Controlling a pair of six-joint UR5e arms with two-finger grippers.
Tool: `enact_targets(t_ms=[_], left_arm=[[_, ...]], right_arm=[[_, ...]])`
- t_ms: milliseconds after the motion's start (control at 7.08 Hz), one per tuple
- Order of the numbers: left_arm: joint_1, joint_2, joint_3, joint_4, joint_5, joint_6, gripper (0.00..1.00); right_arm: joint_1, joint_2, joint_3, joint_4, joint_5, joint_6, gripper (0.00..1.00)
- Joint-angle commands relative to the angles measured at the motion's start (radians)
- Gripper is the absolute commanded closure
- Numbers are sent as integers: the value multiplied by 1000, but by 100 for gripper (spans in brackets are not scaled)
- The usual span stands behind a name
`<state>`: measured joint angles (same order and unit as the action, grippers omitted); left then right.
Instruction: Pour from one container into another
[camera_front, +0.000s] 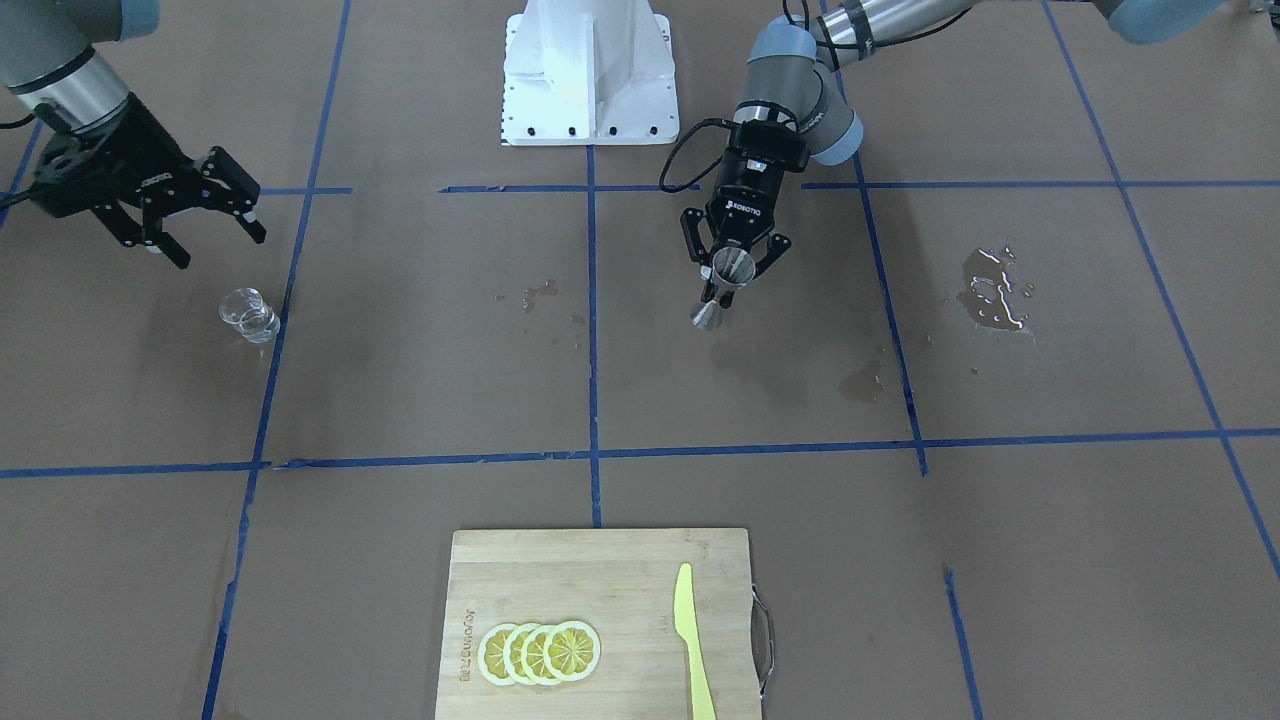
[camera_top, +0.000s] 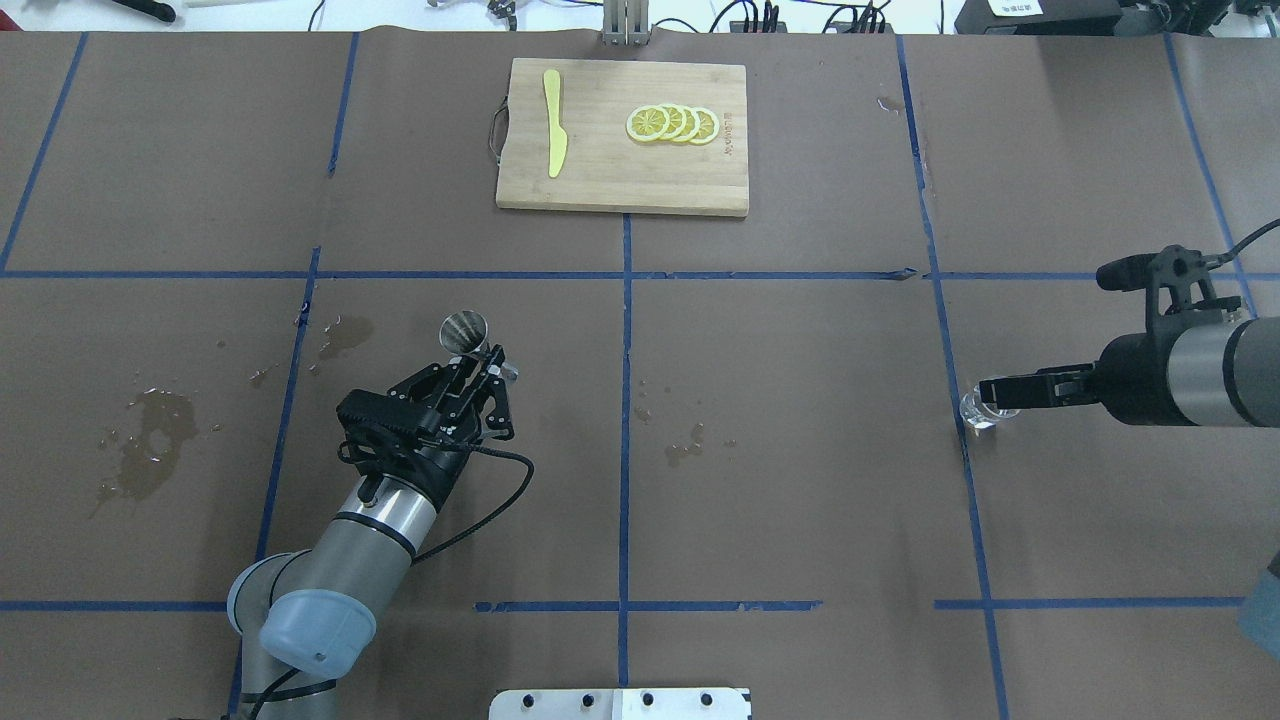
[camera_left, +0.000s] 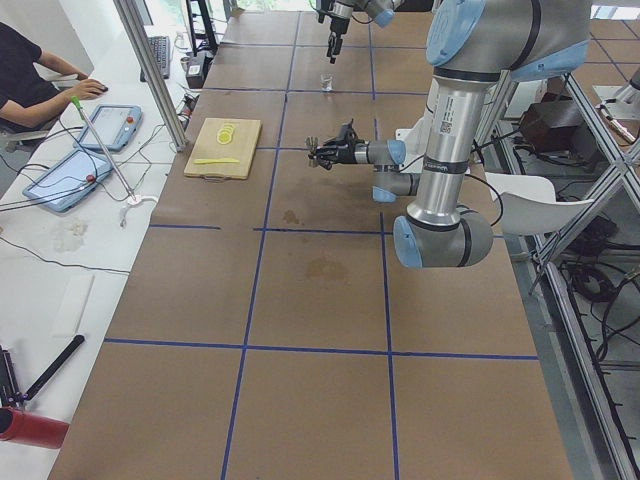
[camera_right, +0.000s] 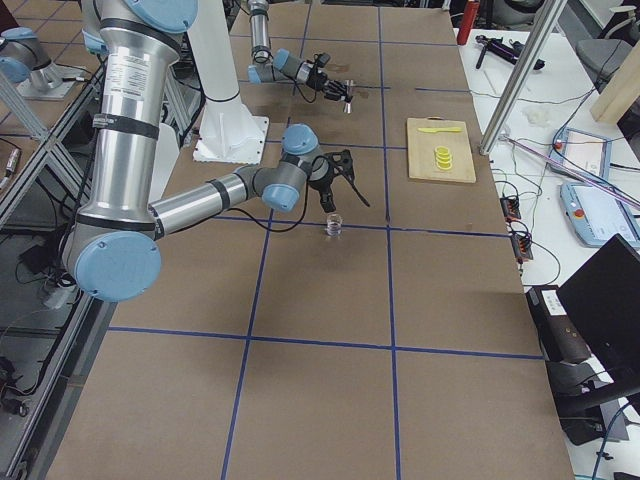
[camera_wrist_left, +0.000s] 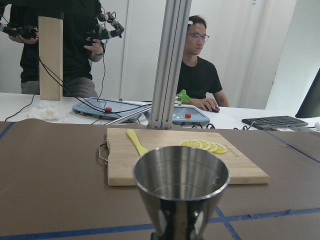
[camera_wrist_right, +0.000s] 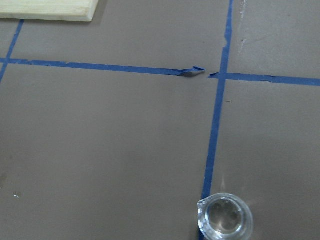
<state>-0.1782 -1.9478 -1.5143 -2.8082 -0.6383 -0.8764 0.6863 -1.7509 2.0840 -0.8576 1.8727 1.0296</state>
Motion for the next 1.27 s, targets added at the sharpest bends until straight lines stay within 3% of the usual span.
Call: enact_targets(t_ms=[0, 282, 706, 847, 988, 1129], left_arm=[[-24, -20, 16, 0, -58, 13, 100], [-32, -39, 29, 0, -57, 59, 100], [-34, -40, 37, 0, -57, 59, 100], [-34, -42, 37, -2, -58, 57, 100], [-34, -43, 37, -2, -58, 57, 100], [-34, -43, 37, -2, -58, 57, 100]], right_arm=[[-97, -9, 42, 0, -101, 65, 0], [-196, -45, 56, 0, -270, 105, 1], [-412, -119, 71, -1, -756, 268, 1], [-533, -160, 70, -3, -979, 344, 1], [-648, -176, 39, -6, -1185, 436, 1], [-716, -176, -38, -5, -1333, 476, 1]])
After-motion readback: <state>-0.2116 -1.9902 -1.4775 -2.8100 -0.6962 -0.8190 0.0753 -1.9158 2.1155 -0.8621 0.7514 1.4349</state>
